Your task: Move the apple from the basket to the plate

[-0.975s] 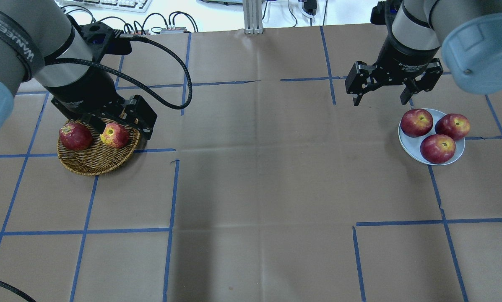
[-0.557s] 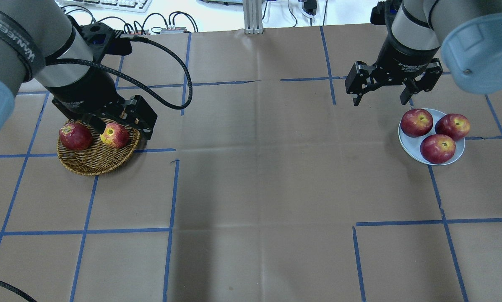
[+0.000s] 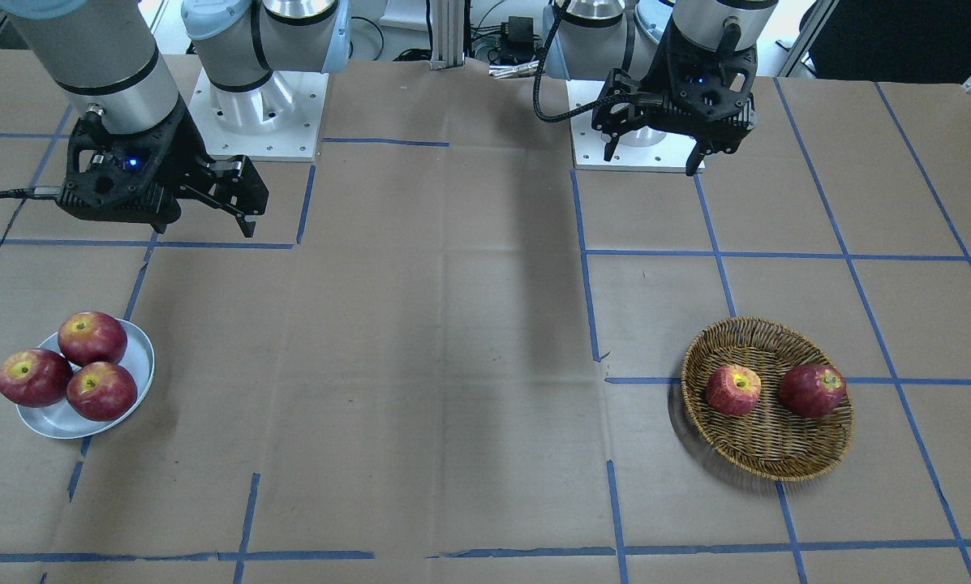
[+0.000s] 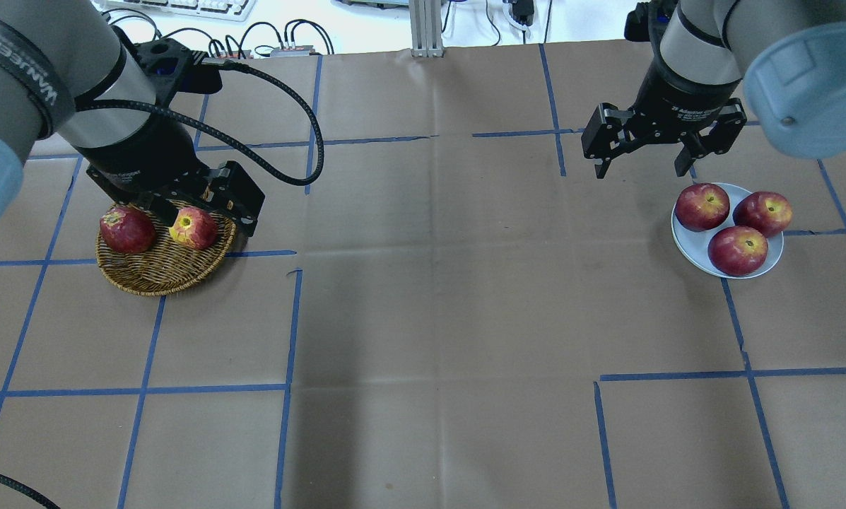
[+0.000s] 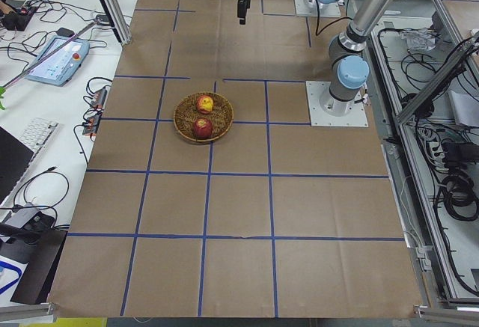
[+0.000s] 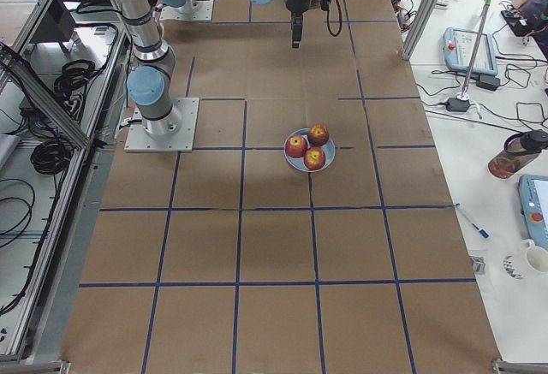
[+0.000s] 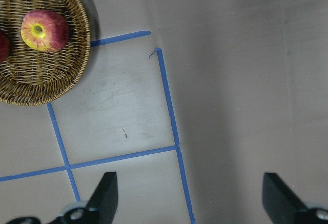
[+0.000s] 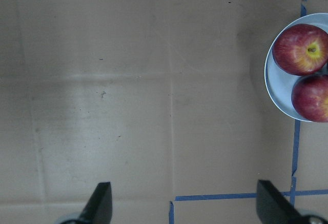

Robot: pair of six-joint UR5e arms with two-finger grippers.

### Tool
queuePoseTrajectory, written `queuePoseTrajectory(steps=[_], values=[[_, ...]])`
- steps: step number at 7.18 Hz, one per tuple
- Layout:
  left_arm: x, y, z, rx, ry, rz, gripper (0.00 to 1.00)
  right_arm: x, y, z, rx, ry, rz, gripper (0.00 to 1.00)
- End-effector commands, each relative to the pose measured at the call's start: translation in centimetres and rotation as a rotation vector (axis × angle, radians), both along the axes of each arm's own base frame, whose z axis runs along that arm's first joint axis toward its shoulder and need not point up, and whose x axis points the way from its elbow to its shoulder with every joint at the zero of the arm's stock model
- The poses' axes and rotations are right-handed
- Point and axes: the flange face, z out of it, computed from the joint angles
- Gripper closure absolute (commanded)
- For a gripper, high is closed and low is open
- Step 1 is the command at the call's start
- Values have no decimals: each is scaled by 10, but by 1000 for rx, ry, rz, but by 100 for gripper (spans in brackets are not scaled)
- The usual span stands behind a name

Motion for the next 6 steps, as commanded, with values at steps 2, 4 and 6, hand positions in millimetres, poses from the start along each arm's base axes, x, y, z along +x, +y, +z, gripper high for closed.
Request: queuePoseTrajectory(steps=[2,4,6], values=[[0,1,0,-1,-1,0,1,0,0,1,-2,0,0,0],[0,1,0,1,-1,-5,1,0,0,1,-2,0,0,0],[2,1,2,-6,-2,-11,1,0,1,1,-3,0,0,0]])
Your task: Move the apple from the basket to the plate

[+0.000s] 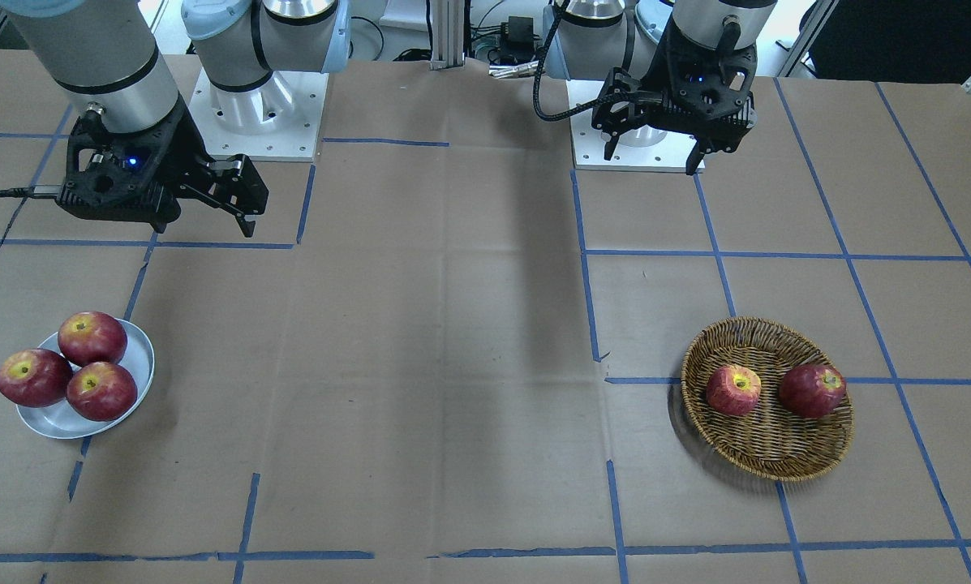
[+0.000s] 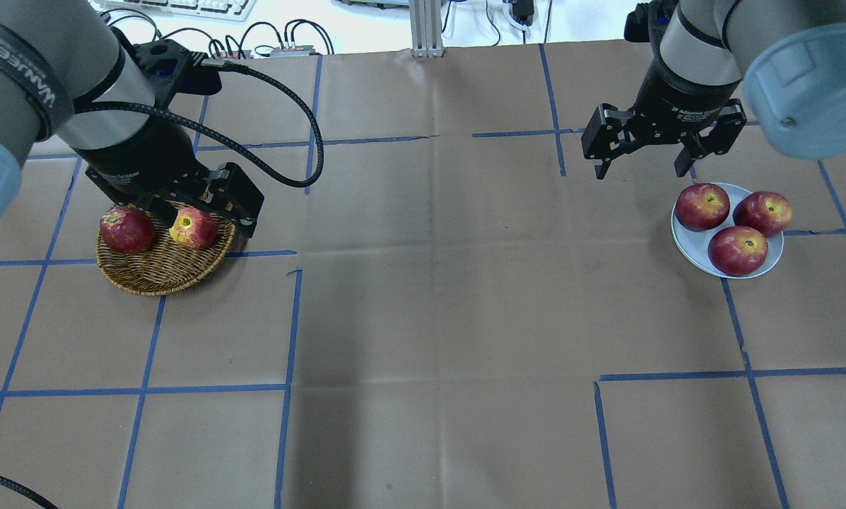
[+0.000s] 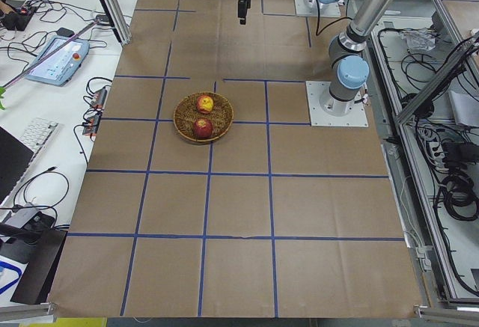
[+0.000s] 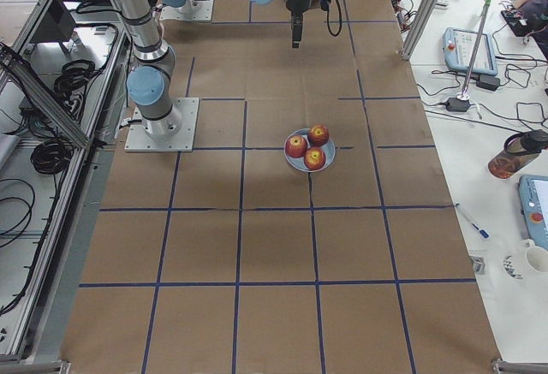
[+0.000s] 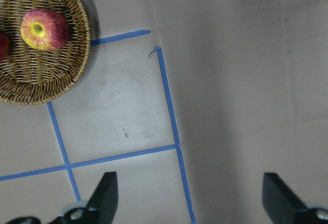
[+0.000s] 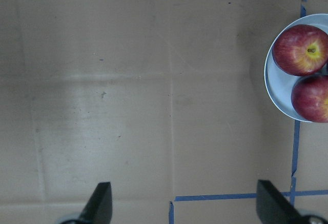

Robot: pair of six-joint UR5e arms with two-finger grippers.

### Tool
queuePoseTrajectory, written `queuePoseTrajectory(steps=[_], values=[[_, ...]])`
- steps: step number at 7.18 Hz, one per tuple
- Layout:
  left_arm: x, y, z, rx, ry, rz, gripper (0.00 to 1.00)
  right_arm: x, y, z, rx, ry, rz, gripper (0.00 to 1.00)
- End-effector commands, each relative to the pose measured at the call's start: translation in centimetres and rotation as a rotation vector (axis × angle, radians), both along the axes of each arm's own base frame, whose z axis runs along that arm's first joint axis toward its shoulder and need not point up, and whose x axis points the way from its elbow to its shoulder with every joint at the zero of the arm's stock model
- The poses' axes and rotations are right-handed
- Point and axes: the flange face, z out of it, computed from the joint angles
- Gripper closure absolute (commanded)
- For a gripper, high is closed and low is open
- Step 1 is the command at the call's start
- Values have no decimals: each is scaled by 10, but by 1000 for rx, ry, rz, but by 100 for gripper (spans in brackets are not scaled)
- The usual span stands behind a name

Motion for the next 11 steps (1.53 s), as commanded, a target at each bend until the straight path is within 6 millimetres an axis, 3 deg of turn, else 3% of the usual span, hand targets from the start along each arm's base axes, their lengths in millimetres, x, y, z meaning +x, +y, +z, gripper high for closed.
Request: queuePoseTrajectory(steps=[1,3,5,7,8,11], values=[[5,1,-6,0,0,-16,1,0,0,0,0,0,0,0],[19,-20,-24,-20,-2,-109,1,0,0,0,0,0,0,0],[71,-61,-63,-5,4,-134,1,0,0,1,-1,0,0,0],[137,-102,-137,-45,-3,-125,1,0,0,0,0,0,0,0],[158,-119,-161,-44,-4,-120,1,0,0,-1,2,0,0,0],[180,-159,-222,-51,-5,-131,1,0,-1,-1,2,0,0,0]])
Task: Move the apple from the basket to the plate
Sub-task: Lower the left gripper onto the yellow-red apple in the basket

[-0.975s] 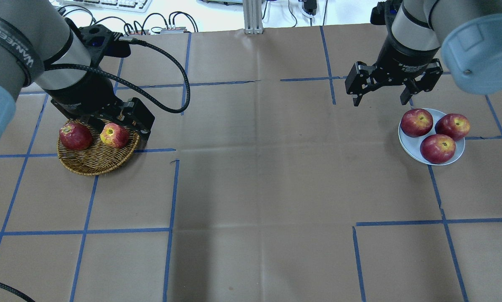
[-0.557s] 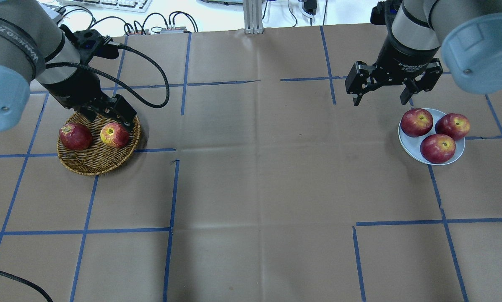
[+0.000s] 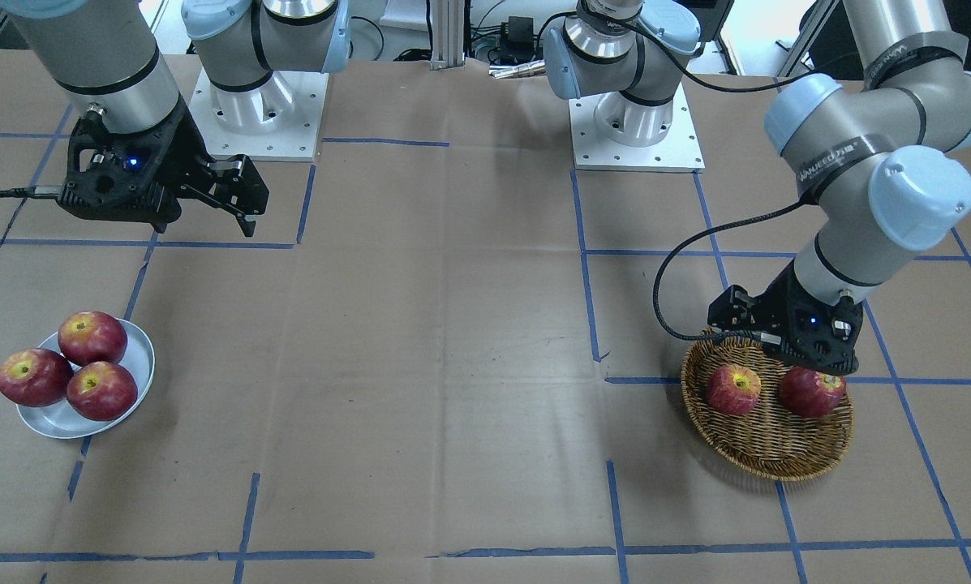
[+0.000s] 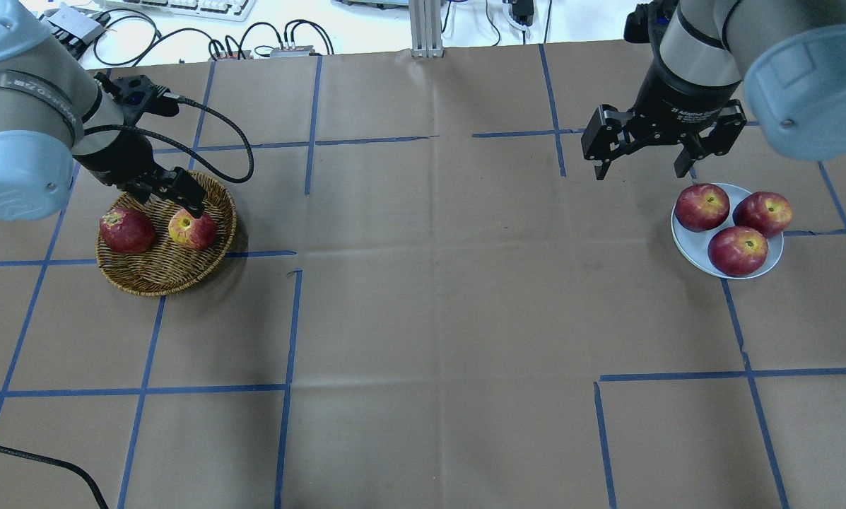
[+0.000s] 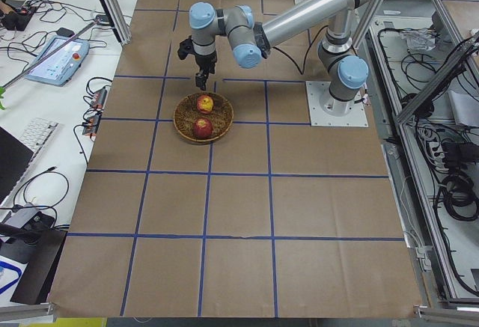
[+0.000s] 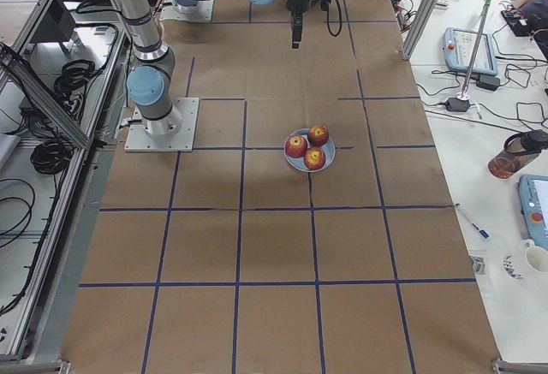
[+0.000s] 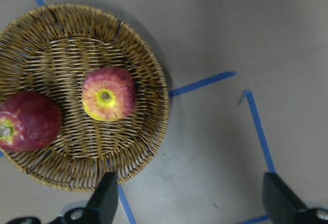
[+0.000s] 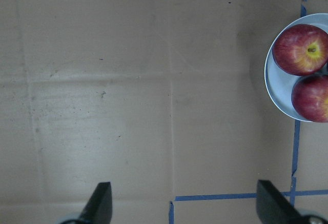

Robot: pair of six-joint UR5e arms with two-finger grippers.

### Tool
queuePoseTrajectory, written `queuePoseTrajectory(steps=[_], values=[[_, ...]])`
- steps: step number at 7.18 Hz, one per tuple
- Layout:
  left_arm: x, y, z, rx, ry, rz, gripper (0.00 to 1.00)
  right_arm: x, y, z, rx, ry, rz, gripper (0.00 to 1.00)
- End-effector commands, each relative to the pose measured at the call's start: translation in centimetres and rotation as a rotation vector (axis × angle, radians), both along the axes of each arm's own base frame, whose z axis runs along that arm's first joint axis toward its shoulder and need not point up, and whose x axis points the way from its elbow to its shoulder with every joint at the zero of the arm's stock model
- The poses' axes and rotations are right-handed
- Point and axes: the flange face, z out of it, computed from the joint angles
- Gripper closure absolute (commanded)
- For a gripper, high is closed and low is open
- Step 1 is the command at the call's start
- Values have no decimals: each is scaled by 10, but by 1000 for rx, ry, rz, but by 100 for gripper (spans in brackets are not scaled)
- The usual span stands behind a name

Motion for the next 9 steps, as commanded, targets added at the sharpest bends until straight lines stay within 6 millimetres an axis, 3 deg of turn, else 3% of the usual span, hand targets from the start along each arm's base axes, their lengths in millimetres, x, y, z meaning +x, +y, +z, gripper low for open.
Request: queuePoseTrajectory(steps=[1,2,7,8,9], values=[[11,-15,-44,29,9,13,1,0,0,-1,2,0,0,0],[12,-14,-62,54,15,15,1,0,0,-1,2,0,0,0],[15,-18,-96,83,22,10,1,0,0,-1,2,0,0,0],[15,-18,-98,80,20,12,7,0,0,-1,2,0,0,0],[15,-18,-101,84,19,10,22,0,0,-1,2,0,0,0]])
